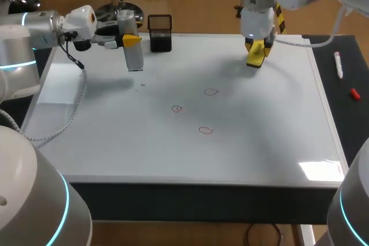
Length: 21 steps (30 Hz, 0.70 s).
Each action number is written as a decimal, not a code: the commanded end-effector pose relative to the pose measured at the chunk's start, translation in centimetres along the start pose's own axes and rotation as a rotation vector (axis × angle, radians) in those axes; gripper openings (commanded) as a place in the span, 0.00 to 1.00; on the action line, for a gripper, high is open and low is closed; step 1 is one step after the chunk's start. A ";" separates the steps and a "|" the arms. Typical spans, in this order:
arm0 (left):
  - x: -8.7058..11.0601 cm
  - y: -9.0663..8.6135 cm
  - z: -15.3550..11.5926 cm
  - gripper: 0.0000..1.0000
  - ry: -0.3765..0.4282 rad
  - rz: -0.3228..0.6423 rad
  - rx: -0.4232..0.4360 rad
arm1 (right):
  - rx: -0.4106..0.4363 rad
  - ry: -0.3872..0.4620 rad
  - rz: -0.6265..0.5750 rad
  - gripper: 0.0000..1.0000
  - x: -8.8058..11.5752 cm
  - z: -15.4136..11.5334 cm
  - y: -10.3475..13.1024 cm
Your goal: Pick up the inspection probe, press it on each red-marked spot on the whiteboard one by one, put down the probe, pick up the eraser, and wipe off all the red marks.
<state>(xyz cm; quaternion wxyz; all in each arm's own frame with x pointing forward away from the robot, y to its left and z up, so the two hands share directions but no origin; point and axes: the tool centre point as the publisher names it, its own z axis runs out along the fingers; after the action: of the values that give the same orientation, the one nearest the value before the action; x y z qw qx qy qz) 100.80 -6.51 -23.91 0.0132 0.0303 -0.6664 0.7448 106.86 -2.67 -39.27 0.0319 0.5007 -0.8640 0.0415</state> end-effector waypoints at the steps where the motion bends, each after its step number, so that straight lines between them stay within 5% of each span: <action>1: 0.0 -0.1 0.0 0.00 0.000 0.001 0.001 | 0.001 -0.017 0.016 0.00 1.1 0.1 -0.6; 21: 0.0 -0.1 0.0 0.00 0.000 0.001 0.001 | -0.033 -0.032 0.100 0.00 3.6 1.2 -2.8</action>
<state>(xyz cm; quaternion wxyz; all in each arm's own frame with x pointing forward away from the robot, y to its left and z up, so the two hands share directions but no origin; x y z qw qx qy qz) 100.80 -6.51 -23.91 0.0132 0.0303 -0.6664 0.7448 107.35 -6.95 -39.95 0.0245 0.4563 -0.8892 0.0226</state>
